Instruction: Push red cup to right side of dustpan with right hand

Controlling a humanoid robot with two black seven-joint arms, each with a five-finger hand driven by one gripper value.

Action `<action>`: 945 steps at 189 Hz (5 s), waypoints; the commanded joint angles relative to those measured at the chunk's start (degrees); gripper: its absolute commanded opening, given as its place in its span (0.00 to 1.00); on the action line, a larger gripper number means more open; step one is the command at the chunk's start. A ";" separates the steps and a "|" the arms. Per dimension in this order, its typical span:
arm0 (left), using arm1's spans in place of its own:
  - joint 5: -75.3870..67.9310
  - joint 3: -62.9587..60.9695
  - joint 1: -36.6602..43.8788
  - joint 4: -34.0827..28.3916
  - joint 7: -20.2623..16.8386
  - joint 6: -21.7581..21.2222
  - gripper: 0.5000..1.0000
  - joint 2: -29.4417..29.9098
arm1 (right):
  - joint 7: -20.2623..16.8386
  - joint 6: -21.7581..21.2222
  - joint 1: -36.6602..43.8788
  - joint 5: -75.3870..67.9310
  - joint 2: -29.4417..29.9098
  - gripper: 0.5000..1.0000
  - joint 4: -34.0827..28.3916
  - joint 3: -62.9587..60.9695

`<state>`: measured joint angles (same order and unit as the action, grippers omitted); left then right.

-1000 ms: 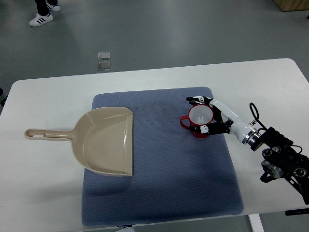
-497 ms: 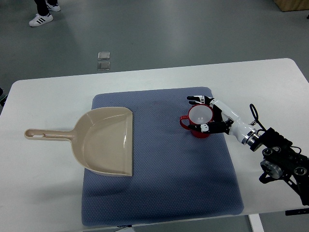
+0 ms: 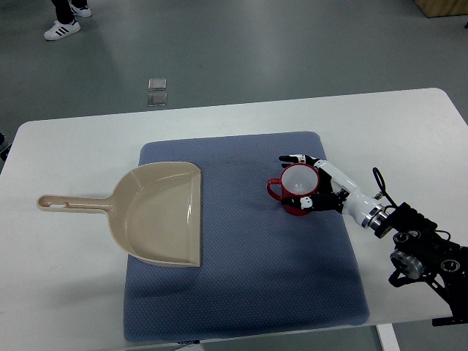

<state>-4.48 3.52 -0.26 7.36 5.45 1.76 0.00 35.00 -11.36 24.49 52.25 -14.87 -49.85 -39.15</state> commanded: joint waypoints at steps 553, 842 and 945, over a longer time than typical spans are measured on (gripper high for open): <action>0.00 0.00 0.00 0.02 0.00 0.00 1.00 0.00 | 0.00 -0.68 1.09 2.24 14.87 0.83 -0.16 9.53; 0.00 0.00 0.00 0.02 0.00 0.00 1.00 0.00 | 0.00 -1.20 8.12 -0.05 11.35 0.83 3.00 -3.04; 0.00 0.00 0.00 0.02 0.00 0.00 1.00 0.00 | 0.00 0.03 13.83 -39.33 7.92 0.83 7.66 -3.91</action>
<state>-4.48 3.52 -0.26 7.36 5.45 1.76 0.00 35.00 -11.79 37.73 20.58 -6.67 -43.02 -42.86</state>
